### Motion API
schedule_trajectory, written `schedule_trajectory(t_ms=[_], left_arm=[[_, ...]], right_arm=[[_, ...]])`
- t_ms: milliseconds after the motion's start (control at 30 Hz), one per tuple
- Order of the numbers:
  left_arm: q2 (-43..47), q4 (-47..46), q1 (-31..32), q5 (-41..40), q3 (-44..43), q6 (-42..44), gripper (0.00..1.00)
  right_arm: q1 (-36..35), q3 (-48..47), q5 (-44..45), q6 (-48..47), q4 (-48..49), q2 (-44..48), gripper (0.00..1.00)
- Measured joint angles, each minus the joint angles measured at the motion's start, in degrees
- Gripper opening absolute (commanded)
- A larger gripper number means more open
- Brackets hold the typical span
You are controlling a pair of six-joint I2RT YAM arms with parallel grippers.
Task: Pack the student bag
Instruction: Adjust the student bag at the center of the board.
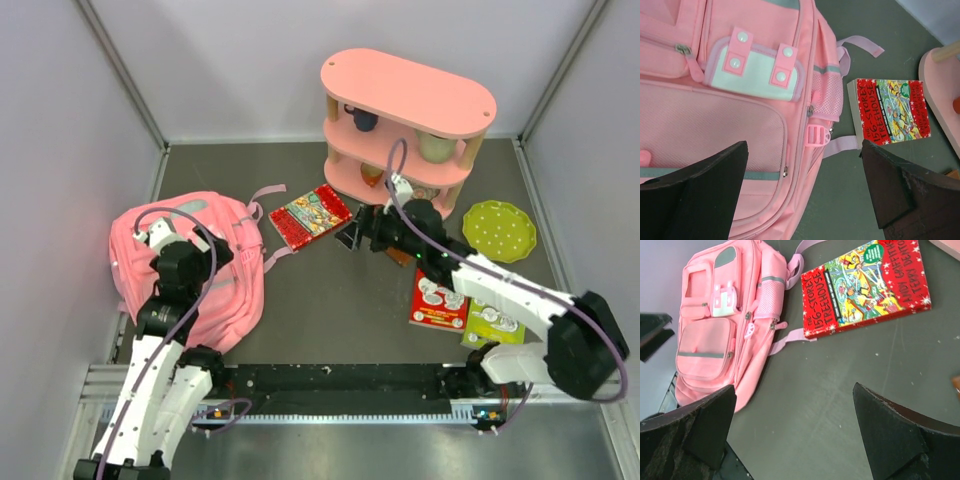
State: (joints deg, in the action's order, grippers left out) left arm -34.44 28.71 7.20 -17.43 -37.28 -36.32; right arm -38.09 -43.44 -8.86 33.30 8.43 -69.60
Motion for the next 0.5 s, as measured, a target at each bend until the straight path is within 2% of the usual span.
schedule_trajectory(t_ms=[267, 500], left_arm=[[0.7, 2.0, -0.2, 1.5, 4.5, -3.0, 0.99], [7.8, 5.8, -0.3, -0.5, 4.5, -3.7, 0.99]], right_arm=[[-3.4, -17.0, -6.1, 3.0, 1.8, -21.2, 0.98], [-6.5, -38.0, -13.2, 3.7, -1.7, -44.2, 0.98]])
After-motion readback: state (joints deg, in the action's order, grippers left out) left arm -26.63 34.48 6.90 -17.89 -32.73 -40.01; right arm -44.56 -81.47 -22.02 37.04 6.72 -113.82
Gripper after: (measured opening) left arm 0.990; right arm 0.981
